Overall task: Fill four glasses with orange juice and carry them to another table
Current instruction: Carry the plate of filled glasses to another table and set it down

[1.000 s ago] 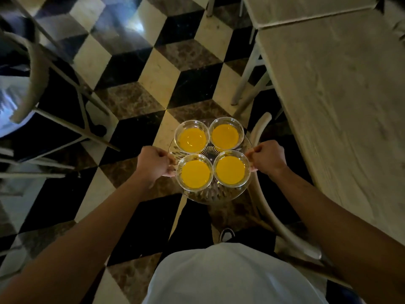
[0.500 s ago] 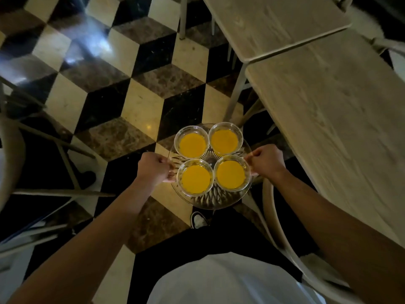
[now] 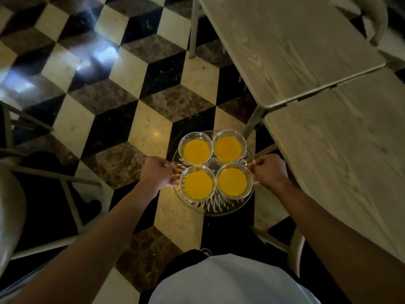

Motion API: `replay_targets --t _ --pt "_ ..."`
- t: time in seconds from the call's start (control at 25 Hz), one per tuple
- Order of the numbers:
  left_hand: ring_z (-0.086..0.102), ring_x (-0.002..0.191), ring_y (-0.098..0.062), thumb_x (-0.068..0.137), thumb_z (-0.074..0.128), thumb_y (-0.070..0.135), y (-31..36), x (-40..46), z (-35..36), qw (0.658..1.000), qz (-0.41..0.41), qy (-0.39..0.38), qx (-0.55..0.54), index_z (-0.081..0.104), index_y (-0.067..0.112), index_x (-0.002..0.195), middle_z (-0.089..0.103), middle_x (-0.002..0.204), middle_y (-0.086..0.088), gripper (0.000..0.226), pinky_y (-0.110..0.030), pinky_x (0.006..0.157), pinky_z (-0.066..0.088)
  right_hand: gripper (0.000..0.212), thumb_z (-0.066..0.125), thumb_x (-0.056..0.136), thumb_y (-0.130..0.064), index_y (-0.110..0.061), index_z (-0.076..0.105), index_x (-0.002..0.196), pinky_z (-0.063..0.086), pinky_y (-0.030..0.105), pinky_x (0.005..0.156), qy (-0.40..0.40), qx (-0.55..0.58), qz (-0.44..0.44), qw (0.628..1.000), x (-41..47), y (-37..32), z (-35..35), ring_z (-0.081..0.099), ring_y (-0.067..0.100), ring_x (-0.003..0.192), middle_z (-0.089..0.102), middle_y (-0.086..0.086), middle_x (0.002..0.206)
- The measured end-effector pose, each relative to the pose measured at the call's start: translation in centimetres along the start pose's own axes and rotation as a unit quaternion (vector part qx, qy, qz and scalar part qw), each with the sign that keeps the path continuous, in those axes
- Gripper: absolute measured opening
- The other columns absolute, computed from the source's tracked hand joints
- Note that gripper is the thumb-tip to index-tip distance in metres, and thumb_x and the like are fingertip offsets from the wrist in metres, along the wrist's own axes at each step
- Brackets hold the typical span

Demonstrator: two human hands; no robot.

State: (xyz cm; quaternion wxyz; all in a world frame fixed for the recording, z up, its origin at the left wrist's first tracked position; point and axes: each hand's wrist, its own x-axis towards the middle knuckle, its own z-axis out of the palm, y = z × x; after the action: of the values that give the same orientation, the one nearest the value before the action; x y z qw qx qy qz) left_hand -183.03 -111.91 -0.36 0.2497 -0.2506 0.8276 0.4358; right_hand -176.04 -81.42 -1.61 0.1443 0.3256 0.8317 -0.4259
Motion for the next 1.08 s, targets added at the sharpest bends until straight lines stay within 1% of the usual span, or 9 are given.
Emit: replay_targets --t 0.12,0.24,0.32,0.48,0.6,0.76,0.88,0.96,1.08 --pt "0.077 0.053 -0.027 0.097 0.059 -0.015 4.5 3.9 -0.1 1.000 -0.002 0.004 0.001 0.070 -0.002 0.076 0.074 0.079 -0.025 0.027 -0.040 0.053 0.066 0.023 0.076 0.085 -0.010 -0.025 0.077 0.067 0.050 0.015 0.039 -0.008 0.015 0.001 1.000 4.8 -3.4 -0.9 0.069 0.001 0.049 0.072 -0.012 0.057" --pt "0.077 0.056 -0.031 0.098 0.055 -0.015 8.8 7.1 0.0 1.000 0.005 0.001 0.008 0.071 -0.002 0.074 0.075 0.080 -0.027 0.032 -0.041 0.056 0.067 0.030 0.076 0.085 -0.012 -0.028 0.072 0.059 0.044 0.011 0.036 0.003 -0.001 -0.003 1.000 8.8 -6.6 -2.2 0.064 -0.005 0.046 0.065 -0.021 0.047" --pt "0.076 0.054 -0.029 0.097 0.054 -0.016 11.7 9.2 0.5 1.000 0.009 0.000 0.013 0.072 -0.001 0.072 0.075 0.079 -0.026 0.034 -0.038 0.053 0.066 0.028 0.076 0.084 -0.016 -0.030 0.073 0.061 0.052 0.014 0.043 0.016 -0.017 -0.002 1.000 11.5 -8.4 -3.1 0.066 -0.005 0.050 0.065 -0.019 0.049" --pt "0.072 0.047 -0.022 0.098 0.051 -0.018 17.8 13.8 1.0 0.999 0.008 -0.018 0.028 0.073 -0.002 0.074 0.074 0.076 -0.023 0.036 -0.030 0.044 0.062 0.016 0.077 0.086 -0.015 -0.022 0.079 0.072 0.037 0.006 0.034 0.031 0.008 0.018 0.999 16.8 -11.3 -4.2 0.061 -0.013 0.048 0.061 -0.027 0.046" --pt "0.071 0.053 -0.026 0.099 0.051 -0.018 21.9 17.6 1.1 0.998 0.016 -0.042 0.034 0.073 -0.004 0.077 0.074 0.085 -0.027 0.033 -0.036 0.047 0.064 0.019 0.079 0.084 -0.018 -0.025 0.076 0.067 0.034 0.005 0.033 0.044 -0.004 0.025 0.999 20.1 -13.5 -4.6 0.060 -0.013 0.047 0.059 -0.029 0.044" --pt "0.071 0.059 -0.029 0.098 0.052 -0.018 27.7 24.5 0.4 0.994 0.049 -0.071 0.070 0.072 -0.009 0.081 0.075 0.092 -0.031 0.027 -0.034 0.048 0.064 0.028 0.083 0.079 -0.027 -0.029 0.069 0.055 0.056 0.026 0.055 0.085 -0.023 0.067 0.994 25.2 -17.5 -4.3 0.070 0.009 0.061 0.067 -0.013 0.054" --pt "0.072 0.059 -0.028 0.099 0.052 -0.015 32.1 29.5 0.0 0.987 0.085 -0.099 0.098 0.071 -0.009 0.086 0.075 0.091 -0.029 0.025 -0.029 0.045 0.062 0.031 0.083 0.079 -0.032 -0.019 0.069 0.055 0.060 0.037 0.063 0.114 -0.010 0.083 0.990 28.6 -20.5 -4.1 0.073 0.023 0.066 0.070 -0.001 0.058" --pt "0.073 0.052 -0.023 0.101 0.058 -0.008 35.1 33.1 -0.3 0.981 0.108 -0.101 0.126 0.073 -0.005 0.088 0.077 0.079 -0.020 0.020 -0.026 0.041 0.059 0.031 0.081 0.079 -0.035 -0.013 0.072 0.059 0.061 0.044 0.069 0.119 0.006 0.101 0.988 31.1 -22.8 -3.9 0.073 0.028 0.067 0.072 0.007 0.060" --pt "0.068 0.043 -0.008 0.096 0.064 -0.003 39.4 37.8 -0.8 0.969 0.148 -0.093 0.176 0.070 0.006 0.069 0.069 0.052 -0.001 0.029 -0.022 0.038 0.053 0.026 0.082 0.078 -0.034 -0.015 0.076 0.062 0.062 0.042 0.069 0.135 0.036 0.130 0.982 34.8 -26.0 -3.8 0.073 0.022 0.066 0.073 0.004 0.060"
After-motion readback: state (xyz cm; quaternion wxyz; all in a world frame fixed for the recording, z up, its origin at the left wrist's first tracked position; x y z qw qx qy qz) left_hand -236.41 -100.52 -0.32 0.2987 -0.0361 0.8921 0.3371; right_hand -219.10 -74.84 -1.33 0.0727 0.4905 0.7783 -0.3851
